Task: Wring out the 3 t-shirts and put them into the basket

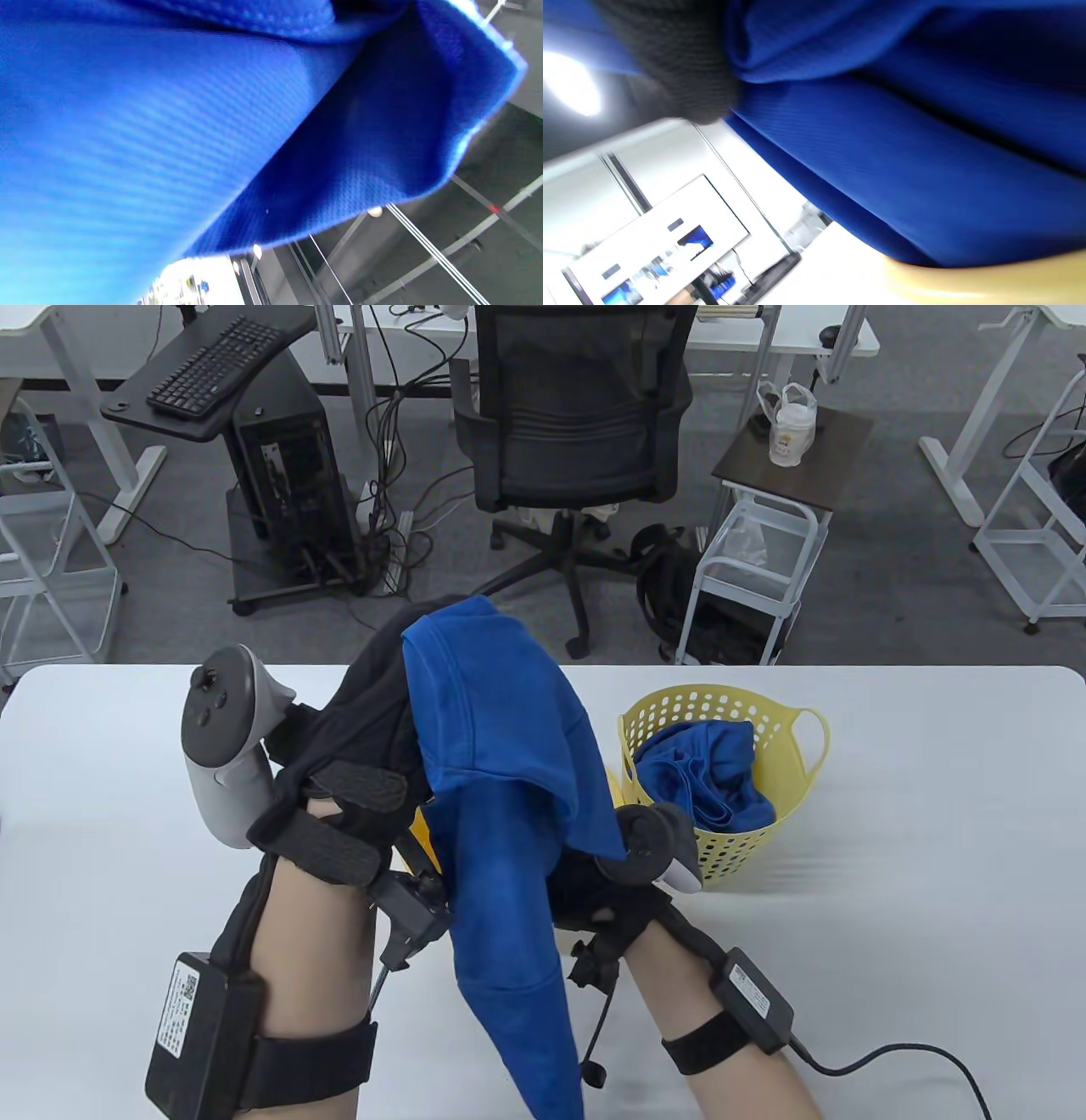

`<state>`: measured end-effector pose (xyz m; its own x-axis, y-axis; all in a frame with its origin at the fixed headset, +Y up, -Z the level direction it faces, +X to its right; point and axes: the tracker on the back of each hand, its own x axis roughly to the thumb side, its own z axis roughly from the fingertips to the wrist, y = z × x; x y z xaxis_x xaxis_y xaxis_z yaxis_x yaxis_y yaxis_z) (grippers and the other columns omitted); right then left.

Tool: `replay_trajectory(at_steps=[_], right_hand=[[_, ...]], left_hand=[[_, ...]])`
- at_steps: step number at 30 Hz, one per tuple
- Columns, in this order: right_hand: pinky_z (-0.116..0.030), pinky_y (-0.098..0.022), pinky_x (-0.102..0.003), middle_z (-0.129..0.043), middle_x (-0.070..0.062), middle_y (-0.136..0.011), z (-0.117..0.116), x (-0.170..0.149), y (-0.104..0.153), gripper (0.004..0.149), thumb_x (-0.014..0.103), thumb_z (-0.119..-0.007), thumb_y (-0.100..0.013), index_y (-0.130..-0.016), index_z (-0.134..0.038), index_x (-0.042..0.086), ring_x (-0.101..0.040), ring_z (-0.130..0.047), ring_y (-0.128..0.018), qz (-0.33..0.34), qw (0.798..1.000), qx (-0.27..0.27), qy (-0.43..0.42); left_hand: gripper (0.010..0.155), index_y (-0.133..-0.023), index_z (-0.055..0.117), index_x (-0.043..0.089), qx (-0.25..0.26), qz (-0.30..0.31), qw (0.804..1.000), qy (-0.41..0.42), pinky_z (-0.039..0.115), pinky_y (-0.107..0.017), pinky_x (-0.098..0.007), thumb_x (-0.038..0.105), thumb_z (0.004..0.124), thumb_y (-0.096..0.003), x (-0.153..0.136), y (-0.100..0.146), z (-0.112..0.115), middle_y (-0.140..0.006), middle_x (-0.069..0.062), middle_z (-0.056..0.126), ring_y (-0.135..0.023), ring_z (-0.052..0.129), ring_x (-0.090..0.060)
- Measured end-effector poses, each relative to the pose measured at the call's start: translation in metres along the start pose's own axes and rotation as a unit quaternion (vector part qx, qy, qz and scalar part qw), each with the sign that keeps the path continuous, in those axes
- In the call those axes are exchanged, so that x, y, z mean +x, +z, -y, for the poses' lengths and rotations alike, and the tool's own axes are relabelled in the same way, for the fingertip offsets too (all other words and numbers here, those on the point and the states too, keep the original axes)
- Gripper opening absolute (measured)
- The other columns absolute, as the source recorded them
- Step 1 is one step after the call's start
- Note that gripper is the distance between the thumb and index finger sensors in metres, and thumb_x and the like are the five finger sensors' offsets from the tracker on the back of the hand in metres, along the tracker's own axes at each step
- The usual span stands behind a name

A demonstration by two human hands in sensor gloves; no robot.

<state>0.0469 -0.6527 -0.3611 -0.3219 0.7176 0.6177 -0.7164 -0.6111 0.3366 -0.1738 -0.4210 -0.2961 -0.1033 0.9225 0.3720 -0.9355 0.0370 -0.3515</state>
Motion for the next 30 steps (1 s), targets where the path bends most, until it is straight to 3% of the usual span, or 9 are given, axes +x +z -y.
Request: replay_trajectory(at_steps=[4,8,11,13,15,17,19,24,30], right_hand=[[-0.048,-0.051,-0.089,-0.064,-0.037,-0.108,0.037,-0.005,0.014,0.044,0.029,-0.086,-0.058,-0.095,-0.080,0.005,-0.072,-0.059,-0.093,-0.161,0.979,-0.119,0.027],[-0.063,-0.045,-0.086,-0.064,-0.043,-0.104,0.100,-0.016,0.046,0.044,0.024,-0.082,-0.061,-0.097,-0.074,0.000,-0.076,-0.067,-0.083,-0.223,0.931,-0.240,-0.160],[-0.067,-0.042,-0.084,-0.063,-0.046,-0.103,0.123,-0.017,0.065,0.045,0.024,-0.077,-0.064,-0.101,-0.069,0.000,-0.079,-0.069,-0.078,-0.227,0.892,-0.261,-0.290],[-0.066,-0.041,-0.084,-0.059,-0.047,-0.103,0.130,-0.018,0.071,0.045,0.024,-0.075,-0.065,-0.102,-0.066,0.000,-0.081,-0.065,-0.077,-0.223,0.881,-0.273,-0.316],[-0.065,-0.040,-0.085,-0.057,-0.048,-0.104,0.131,-0.017,0.072,0.046,0.024,-0.074,-0.065,-0.103,-0.064,0.000,-0.083,-0.061,-0.077,-0.223,0.884,-0.271,-0.309],[-0.064,-0.040,-0.085,-0.056,-0.049,-0.104,0.128,-0.012,0.071,0.046,0.024,-0.074,-0.065,-0.104,-0.064,0.000,-0.083,-0.060,-0.077,-0.217,0.890,-0.268,-0.299],[-0.064,-0.040,-0.085,-0.056,-0.049,-0.104,0.124,-0.003,0.067,0.046,0.024,-0.074,-0.065,-0.104,-0.064,0.000,-0.083,-0.060,-0.077,-0.190,0.893,-0.261,-0.312],[-0.066,-0.042,-0.084,-0.059,-0.047,-0.103,0.123,0.031,0.068,0.046,0.026,-0.074,-0.065,-0.104,-0.064,0.002,-0.081,-0.063,-0.078,-0.095,0.896,-0.244,-0.359],[-0.066,-0.043,-0.083,-0.064,-0.045,-0.102,0.118,0.066,0.077,0.046,0.025,-0.075,-0.065,-0.103,-0.066,0.001,-0.079,-0.067,-0.078,-0.032,0.861,-0.205,-0.464]], left_hand=[[0.046,-0.111,0.057,0.034,0.100,-0.042,0.991,-0.081,0.082,-0.064,-0.041,0.051,0.057,-0.0686,-0.010,0.029,-0.051,-0.109,0.001,0.081,-0.089,0.092,-0.021],[0.045,-0.104,0.073,0.027,0.319,-0.116,0.885,-0.318,0.085,-0.054,-0.047,0.045,0.069,-0.0630,-0.027,0.075,-0.104,-0.099,-0.007,0.092,-0.077,0.100,-0.028],[0.058,-0.117,0.050,0.036,0.223,-0.284,0.808,-0.466,0.079,-0.062,-0.051,0.056,0.064,-0.0639,-0.061,0.088,-0.120,-0.113,-0.011,0.077,-0.089,0.090,-0.033],[0.067,-0.118,0.043,0.026,0.205,-0.294,0.788,-0.501,0.077,-0.064,-0.053,0.057,0.065,-0.0631,-0.084,0.088,-0.117,-0.114,-0.013,0.073,-0.091,0.088,-0.036],[0.072,-0.118,0.042,0.026,0.200,-0.257,0.808,-0.490,0.075,-0.065,-0.056,0.060,0.069,-0.0606,-0.099,0.084,-0.108,-0.116,-0.018,0.068,-0.094,0.083,-0.040],[0.081,-0.119,0.035,0.026,0.139,-0.230,0.862,-0.430,0.066,-0.069,-0.062,0.065,0.072,-0.0579,-0.119,0.069,-0.080,-0.122,-0.021,0.055,-0.103,0.068,-0.046],[0.098,-0.118,0.015,0.026,0.058,-0.219,0.888,-0.400,0.047,-0.075,-0.068,0.072,0.074,-0.0545,-0.134,0.056,-0.047,-0.126,-0.024,0.019,-0.111,0.030,-0.053],[0.125,-0.108,-0.008,0.025,-0.081,-0.153,0.825,-0.539,0.040,-0.078,-0.070,0.082,0.079,-0.0385,-0.165,0.029,0.039,-0.125,-0.022,0.004,-0.111,0.014,-0.054],[0.122,-0.112,0.000,0.023,-0.127,-0.166,0.883,-0.420,0.030,-0.077,-0.069,0.073,0.087,-0.0418,-0.223,0.020,0.081,-0.124,-0.027,0.012,-0.105,0.012,-0.058]])
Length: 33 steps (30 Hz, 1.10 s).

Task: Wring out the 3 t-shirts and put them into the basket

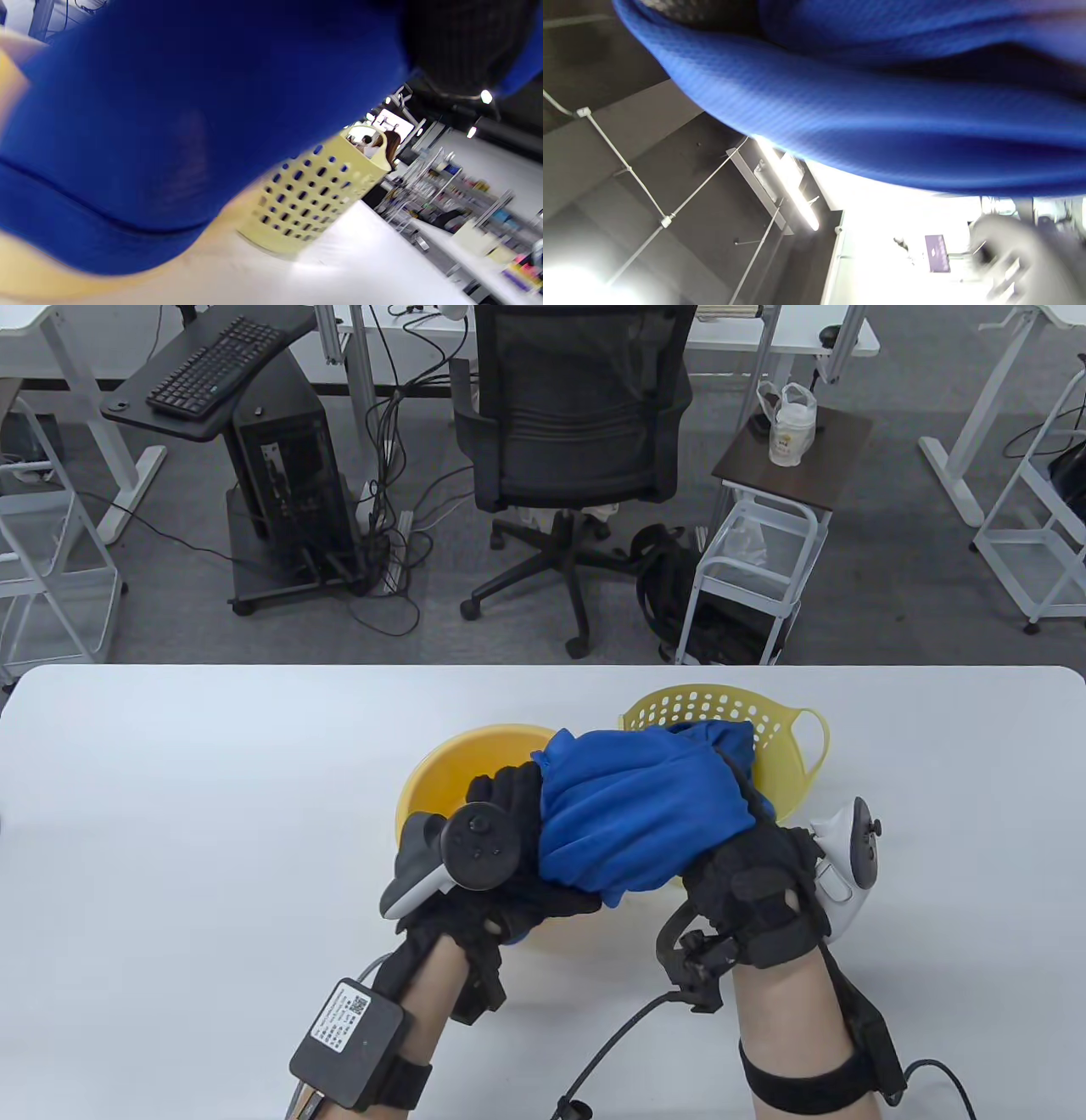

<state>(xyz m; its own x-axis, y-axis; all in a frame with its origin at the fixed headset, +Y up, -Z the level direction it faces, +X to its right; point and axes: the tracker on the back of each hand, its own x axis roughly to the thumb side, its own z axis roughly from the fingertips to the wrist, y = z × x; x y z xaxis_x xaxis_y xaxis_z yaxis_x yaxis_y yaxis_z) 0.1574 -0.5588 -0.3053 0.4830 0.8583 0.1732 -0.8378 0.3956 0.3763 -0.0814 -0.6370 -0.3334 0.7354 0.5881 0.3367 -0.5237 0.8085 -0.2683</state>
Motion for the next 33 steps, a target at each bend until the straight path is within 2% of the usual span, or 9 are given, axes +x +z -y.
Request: replay_trajectory(at_steps=[5,7,13,16,19,20,23,29,33], right_hand=[[-0.069,-0.047,-0.078,-0.068,-0.041,-0.101,0.002,0.000,0.000,0.046,0.029,-0.074,-0.065,-0.103,-0.066,0.003,-0.074,-0.071,-0.080,0.037,0.999,-0.009,0.013],[-0.066,-0.052,-0.077,-0.069,-0.039,-0.101,0.007,0.004,0.002,0.046,0.028,-0.076,-0.064,-0.102,-0.067,0.003,-0.072,-0.070,-0.082,0.043,0.999,-0.025,0.014],[-0.053,-0.053,-0.080,-0.067,-0.044,-0.099,0.023,-0.017,-0.010,0.047,0.027,-0.080,-0.063,-0.096,-0.073,-0.004,-0.074,-0.060,-0.083,0.002,0.989,-0.100,0.106],[-0.050,-0.051,-0.081,-0.062,-0.048,-0.099,0.025,-0.040,-0.019,0.047,0.029,-0.079,-0.063,-0.096,-0.073,-0.005,-0.077,-0.056,-0.081,-0.048,0.990,-0.095,0.089],[-0.043,-0.043,-0.088,-0.050,-0.049,-0.105,0.026,-0.051,-0.021,0.047,0.030,-0.073,-0.066,-0.102,-0.066,0.001,-0.083,-0.045,-0.079,-0.083,0.991,-0.091,0.060],[-0.040,-0.039,-0.090,-0.047,-0.049,-0.106,0.028,-0.048,-0.019,0.047,0.031,-0.071,-0.066,-0.103,-0.064,0.002,-0.084,-0.041,-0.079,-0.082,0.990,-0.100,0.056],[-0.045,-0.035,-0.091,-0.043,-0.050,-0.106,0.031,-0.037,-0.015,0.048,0.032,-0.067,-0.067,-0.106,-0.060,0.006,-0.084,-0.040,-0.079,-0.069,0.992,-0.104,0.029],[-0.056,-0.039,-0.087,-0.042,-0.050,-0.105,0.016,-0.026,-0.007,0.049,0.034,-0.061,-0.068,-0.107,-0.053,0.006,-0.083,-0.045,-0.078,-0.053,0.997,-0.058,-0.027],[-0.058,-0.042,-0.084,-0.044,-0.050,-0.105,-0.013,-0.032,0.001,0.050,0.033,-0.060,-0.068,-0.108,-0.051,0.005,-0.082,-0.048,-0.079,-0.074,0.995,0.011,-0.058]], left_hand=[[0.050,-0.106,0.063,0.042,0.062,-0.018,0.970,0.235,0.038,-0.073,-0.071,0.053,0.078,-0.0588,-0.007,-0.014,0.007,-0.126,-0.010,0.047,-0.107,0.037,-0.057],[0.046,-0.105,0.061,0.043,0.093,-0.006,0.938,0.335,0.047,-0.069,-0.074,0.053,0.073,-0.0616,-0.022,-0.014,0.002,-0.126,-0.008,0.051,-0.106,0.046,-0.058],[0.049,-0.110,0.044,0.045,0.012,0.125,0.761,0.636,0.063,-0.075,-0.065,0.057,0.062,-0.0659,-0.045,-0.005,0.004,-0.128,-0.006,0.039,-0.109,0.053,-0.051],[0.051,-0.111,0.040,0.045,0.002,0.159,0.717,0.678,0.066,-0.076,-0.060,0.058,0.060,-0.0659,-0.042,0.000,0.000,-0.128,-0.005,0.036,-0.110,0.055,-0.046],[0.057,-0.114,0.041,0.038,0.028,0.119,0.785,0.607,0.059,-0.076,-0.062,0.055,0.067,-0.0656,-0.050,0.009,-0.016,-0.127,-0.013,0.040,-0.109,0.053,-0.049],[0.061,-0.115,0.041,0.034,0.052,0.069,0.846,0.527,0.058,-0.076,-0.063,0.055,0.069,-0.0653,-0.056,0.012,-0.020,-0.126,-0.015,0.041,-0.108,0.054,-0.049],[0.081,-0.118,0.030,0.019,0.104,-0.006,0.952,0.288,0.048,-0.073,-0.069,0.059,0.074,-0.0630,-0.057,0.015,-0.020,-0.124,-0.025,0.035,-0.106,0.043,-0.056],[0.116,-0.113,0.001,0.022,0.008,0.014,0.993,0.117,0.045,-0.072,-0.074,0.071,0.085,-0.0503,-0.006,0.009,0.012,-0.125,-0.027,0.019,-0.107,0.031,-0.062],[0.123,-0.110,-0.005,0.024,0.039,0.005,0.994,0.104,0.050,-0.071,-0.074,0.074,0.087,-0.0446,-0.001,0.002,0.033,-0.124,-0.028,0.018,-0.106,0.036,-0.063]])
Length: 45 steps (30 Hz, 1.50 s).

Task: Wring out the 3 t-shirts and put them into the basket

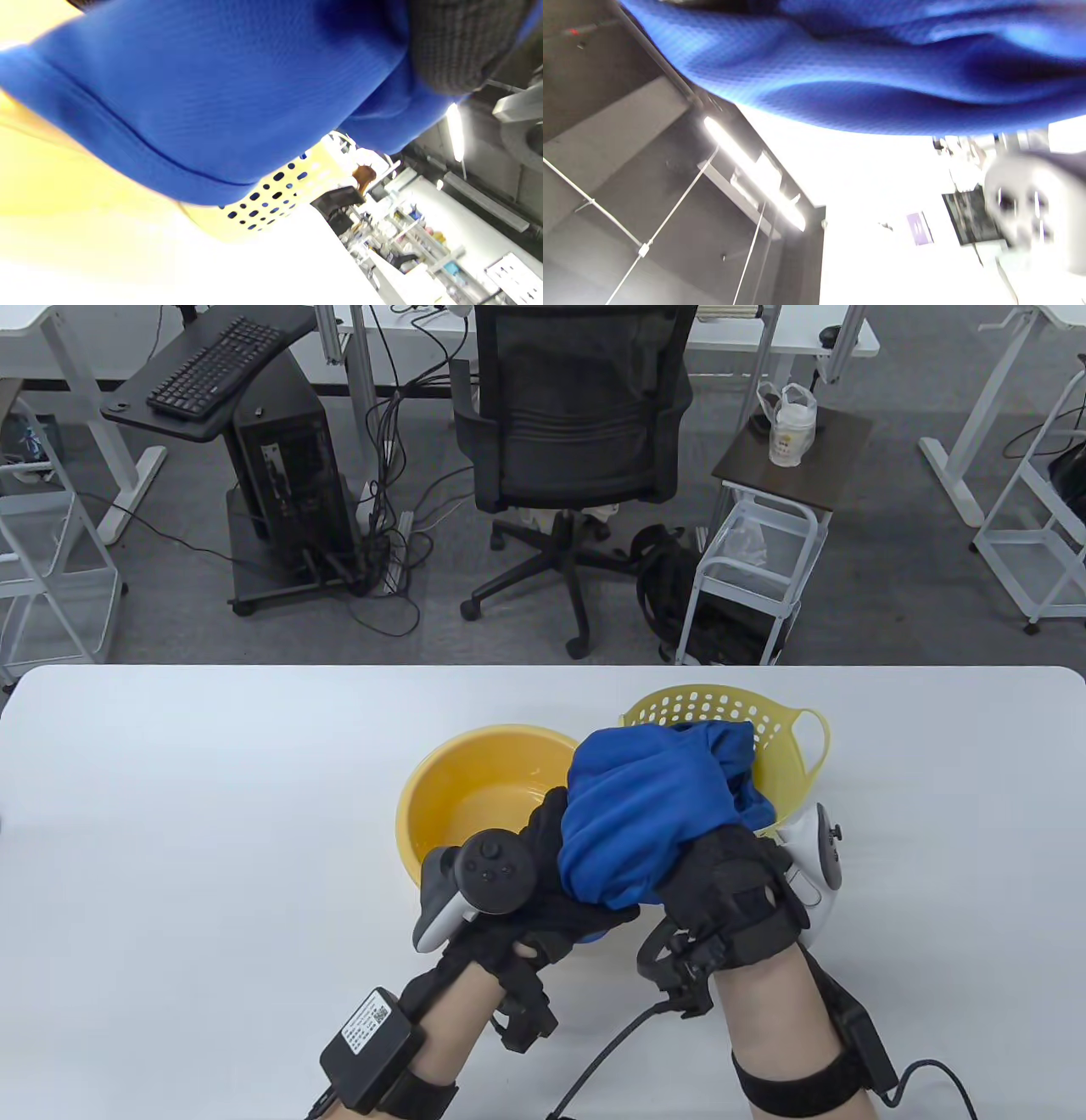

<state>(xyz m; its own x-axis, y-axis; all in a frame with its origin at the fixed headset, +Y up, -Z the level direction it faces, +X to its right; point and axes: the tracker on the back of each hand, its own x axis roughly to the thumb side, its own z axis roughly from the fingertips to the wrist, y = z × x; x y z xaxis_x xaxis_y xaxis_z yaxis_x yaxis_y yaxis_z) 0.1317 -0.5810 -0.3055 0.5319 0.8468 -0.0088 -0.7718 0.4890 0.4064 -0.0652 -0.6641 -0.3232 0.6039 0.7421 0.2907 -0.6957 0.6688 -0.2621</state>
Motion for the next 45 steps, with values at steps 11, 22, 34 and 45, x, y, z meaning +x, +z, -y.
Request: replay_trajectory(at_steps=[11,22,34,45], right_hand=[[-0.073,-0.051,-0.066,-0.071,-0.038,-0.096,-0.002,-0.007,-0.006,0.050,0.035,-0.065,-0.067,-0.104,-0.062,0.002,-0.062,-0.079,-0.077,0.052,0.994,-0.037,0.092],[-0.059,-0.041,-0.089,-0.009,-0.058,-0.101,0.012,-0.070,-0.036,0.110,0.065,-0.069,-0.064,-0.108,-0.008,-0.016,-0.088,-0.038,-0.080,-0.096,0.989,0.025,0.112],[-0.091,-0.014,-0.027,-0.085,-0.033,-0.072,0.029,-0.036,-0.040,0.047,0.023,-0.080,-0.064,-0.104,-0.065,0.004,-0.033,-0.102,-0.030,0.030,0.999,0.040,0.022],[-0.089,-0.022,-0.033,-0.081,-0.034,-0.078,0.046,0.027,-0.011,0.045,0.022,-0.079,-0.062,-0.104,-0.067,0.009,-0.039,-0.099,-0.038,0.257,0.951,-0.064,0.159]], left_hand=[[0.058,-0.110,0.044,0.051,0.025,0.117,0.857,0.502,0.075,-0.072,-0.058,0.051,0.077,-0.0628,-0.040,-0.002,-0.038,-0.127,-0.006,0.043,-0.107,0.064,-0.046],[0.068,-0.111,0.040,0.046,-0.003,0.244,0.769,0.591,0.077,-0.077,-0.047,0.058,0.083,-0.0589,-0.015,0.016,-0.062,-0.126,-0.001,0.045,-0.109,0.065,-0.028],[0.059,-0.109,0.048,0.048,0.057,0.225,0.850,0.473,0.069,-0.079,-0.048,0.059,0.079,-0.0601,-0.021,0.017,-0.071,-0.125,-0.002,0.050,-0.110,0.064,-0.030],[0.092,-0.120,0.019,0.034,-0.221,0.128,0.901,0.352,0.075,-0.070,-0.051,0.062,0.083,-0.0592,-0.022,0.010,-0.059,-0.124,-0.016,0.058,-0.097,0.081,-0.033]])
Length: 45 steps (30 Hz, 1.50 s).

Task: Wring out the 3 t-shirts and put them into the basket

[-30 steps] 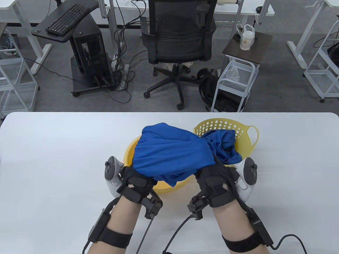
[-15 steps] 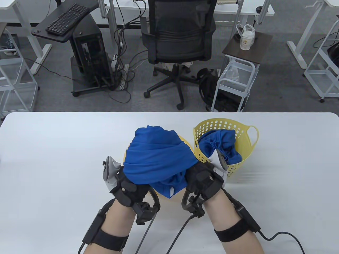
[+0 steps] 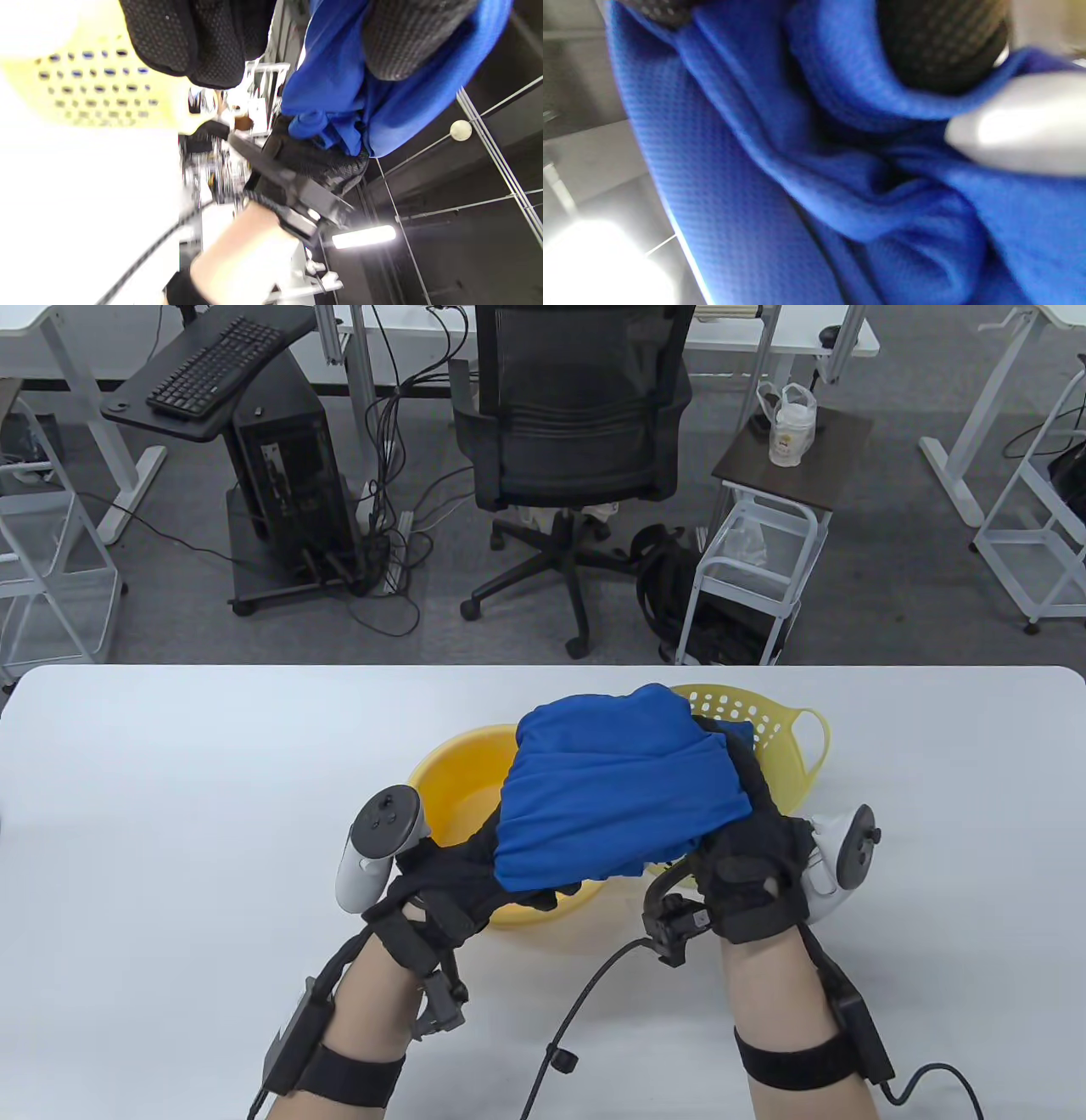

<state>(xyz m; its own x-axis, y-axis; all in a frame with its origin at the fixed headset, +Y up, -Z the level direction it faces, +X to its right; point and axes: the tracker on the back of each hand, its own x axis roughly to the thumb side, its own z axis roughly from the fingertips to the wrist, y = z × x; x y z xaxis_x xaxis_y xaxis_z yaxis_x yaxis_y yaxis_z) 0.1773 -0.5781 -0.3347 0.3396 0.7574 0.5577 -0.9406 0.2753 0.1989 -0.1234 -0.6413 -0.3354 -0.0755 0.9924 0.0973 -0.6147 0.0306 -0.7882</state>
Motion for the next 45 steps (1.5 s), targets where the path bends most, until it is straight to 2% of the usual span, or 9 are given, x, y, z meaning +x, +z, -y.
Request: replay_trajectory(at_steps=[6,15,19,23,27,31,33,39,45], right_hand=[[-0.087,-0.026,-0.040,-0.081,-0.032,-0.082,-0.001,0.030,0.001,0.045,0.022,-0.083,-0.060,-0.102,-0.072,0.013,-0.045,-0.096,-0.043,0.128,0.986,0.063,0.091],[-0.083,-0.045,-0.058,-0.081,-0.027,-0.094,-0.063,0.033,0.014,0.045,0.026,-0.087,-0.056,-0.099,-0.079,0.015,-0.056,-0.089,-0.069,0.164,0.921,0.288,0.202],[-0.079,-0.050,-0.065,-0.081,-0.025,-0.095,-0.074,0.023,0.015,0.045,0.027,-0.086,-0.056,-0.098,-0.081,0.012,-0.058,-0.085,-0.074,0.122,0.899,0.368,0.203],[-0.086,-0.035,-0.051,-0.087,-0.026,-0.084,-0.063,0.015,0.012,0.047,0.039,-0.080,-0.059,-0.091,-0.082,0.006,-0.053,-0.093,-0.060,0.117,0.949,0.245,0.160],[-0.087,-0.021,-0.041,-0.092,-0.029,-0.071,-0.042,-0.014,0.005,0.047,0.038,-0.083,-0.058,-0.084,-0.085,-0.002,-0.047,-0.097,-0.044,-0.038,0.987,0.143,0.065],[-0.088,-0.019,-0.040,-0.092,-0.031,-0.068,-0.023,-0.031,-0.003,0.046,0.035,-0.087,-0.058,-0.082,-0.087,-0.004,-0.046,-0.098,-0.041,-0.164,0.973,0.165,0.016],[-0.088,-0.023,-0.040,-0.090,-0.032,-0.073,-0.016,-0.032,-0.005,0.046,0.035,-0.084,-0.061,-0.086,-0.084,-0.004,-0.047,-0.098,-0.045,-0.197,0.955,0.213,0.056],[-0.089,-0.023,-0.043,-0.089,-0.036,-0.074,-0.012,-0.037,-0.007,0.046,0.031,-0.084,-0.061,-0.088,-0.084,-0.007,-0.050,-0.098,-0.045,-0.245,0.929,0.213,0.175],[-0.089,-0.021,-0.042,-0.088,-0.038,-0.073,-0.010,-0.042,-0.008,0.047,0.029,-0.087,-0.059,-0.087,-0.084,-0.008,-0.051,-0.098,-0.041,-0.258,0.915,0.202,0.234]], left_hand=[[0.108,-0.119,0.011,0.032,-0.074,0.057,0.981,0.171,0.083,-0.063,-0.048,0.077,0.082,-0.0521,-0.008,0.003,-0.001,-0.125,-0.026,0.046,-0.091,0.086,-0.039],[0.119,-0.117,-0.003,0.032,-0.017,0.128,0.965,0.229,0.074,-0.071,-0.060,0.088,0.076,-0.0475,-0.008,0.008,-0.010,-0.128,-0.027,0.015,-0.111,0.051,-0.053],[0.092,-0.120,0.016,0.041,0.014,0.138,0.972,0.189,0.073,-0.072,-0.063,0.062,0.084,-0.0622,0.005,0.017,-0.014,-0.129,-0.021,0.029,-0.111,0.055,-0.049],[0.062,-0.112,0.049,0.053,0.080,0.178,0.968,0.155,0.077,-0.070,-0.061,0.036,0.083,-0.0627,0.016,0.021,-0.015,-0.124,-0.015,0.050,-0.107,0.069,-0.043],[0.043,-0.093,0.077,0.053,0.083,0.205,0.970,0.102,0.070,-0.076,-0.060,0.028,0.084,-0.0587,0.025,0.019,-0.008,-0.122,0.006,0.059,-0.111,0.066,-0.034],[0.036,-0.089,0.082,0.047,0.090,0.203,0.973,0.069,0.071,-0.075,-0.060,0.035,0.085,-0.0548,0.023,0.015,0.003,-0.120,0.005,0.062,-0.110,0.067,-0.037],[0.040,-0.088,0.086,0.034,0.086,0.202,0.973,0.071,0.070,-0.074,-0.063,0.061,0.077,-0.0595,0.021,0.016,0.002,-0.117,-0.005,0.066,-0.106,0.068,-0.047],[0.058,-0.074,0.082,0.029,0.208,0.097,0.971,-0.072,0.074,-0.066,-0.061,0.081,0.080,-0.0493,0.024,0.018,0.011,-0.102,-0.014,0.073,-0.092,0.078,-0.048],[0.081,-0.101,0.051,0.032,0.201,-0.008,0.893,-0.403,0.079,-0.066,-0.055,0.075,0.090,-0.0437,0.039,0.011,0.030,-0.106,-0.012,0.069,-0.093,0.083,-0.041]])
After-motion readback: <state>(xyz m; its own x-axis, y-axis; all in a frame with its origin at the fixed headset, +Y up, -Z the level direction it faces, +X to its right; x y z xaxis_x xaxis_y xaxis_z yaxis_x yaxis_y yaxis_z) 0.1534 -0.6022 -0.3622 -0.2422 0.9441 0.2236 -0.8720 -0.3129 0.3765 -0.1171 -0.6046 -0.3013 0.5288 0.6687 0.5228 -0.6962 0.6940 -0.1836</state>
